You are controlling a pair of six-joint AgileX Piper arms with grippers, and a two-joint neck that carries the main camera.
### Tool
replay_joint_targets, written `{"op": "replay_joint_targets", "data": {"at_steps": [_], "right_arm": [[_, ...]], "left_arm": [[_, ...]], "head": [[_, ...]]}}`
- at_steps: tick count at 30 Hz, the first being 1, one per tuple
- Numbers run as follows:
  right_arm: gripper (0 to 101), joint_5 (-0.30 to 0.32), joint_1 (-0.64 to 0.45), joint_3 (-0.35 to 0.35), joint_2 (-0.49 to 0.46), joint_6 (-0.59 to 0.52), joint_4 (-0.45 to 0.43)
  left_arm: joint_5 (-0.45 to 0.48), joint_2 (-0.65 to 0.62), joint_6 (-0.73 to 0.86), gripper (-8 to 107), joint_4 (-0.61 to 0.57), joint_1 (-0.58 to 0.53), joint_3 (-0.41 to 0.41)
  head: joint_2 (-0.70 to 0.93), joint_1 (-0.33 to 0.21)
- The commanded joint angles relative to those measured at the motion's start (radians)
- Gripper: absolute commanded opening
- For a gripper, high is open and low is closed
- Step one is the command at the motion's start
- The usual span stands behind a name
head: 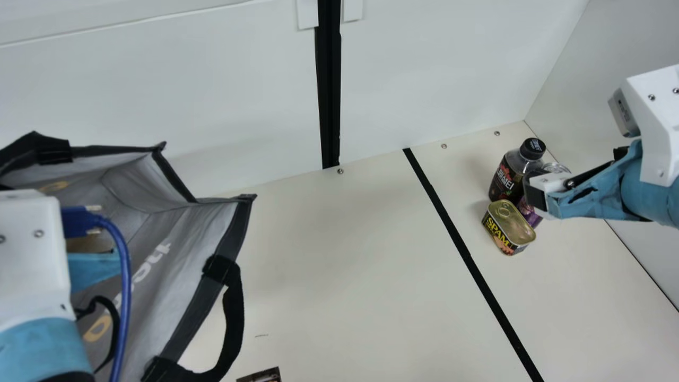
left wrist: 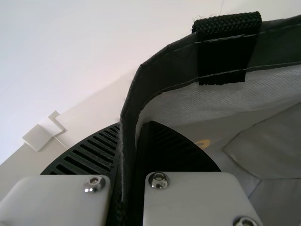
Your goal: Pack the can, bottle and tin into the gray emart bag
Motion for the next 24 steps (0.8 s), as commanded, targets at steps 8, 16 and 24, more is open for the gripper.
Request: {"op": "replay_joint_targets", "data": {"at_steps": [8,16,24], "right_arm": [[91,0.0,0.0,0.0,0.0,0.0,0.0],[91,0.0,0.0,0.0,0.0,0.0,0.0],[91,0.0,0.0,0.0,0.0,0.0,0.0]], "left_arm": [[0.001,0.035,-0.087,10,0.016,-0.009,0.079],[0.001,0.075,-0.12,10,-0.068,-0.054,0.082],[0.001,0.106,-0.136,10,-0.209,-0.118,0.054]], "head": [[-0.002,-0.023],[-0.002,-0.023],[-0.002,-0.023]]}}
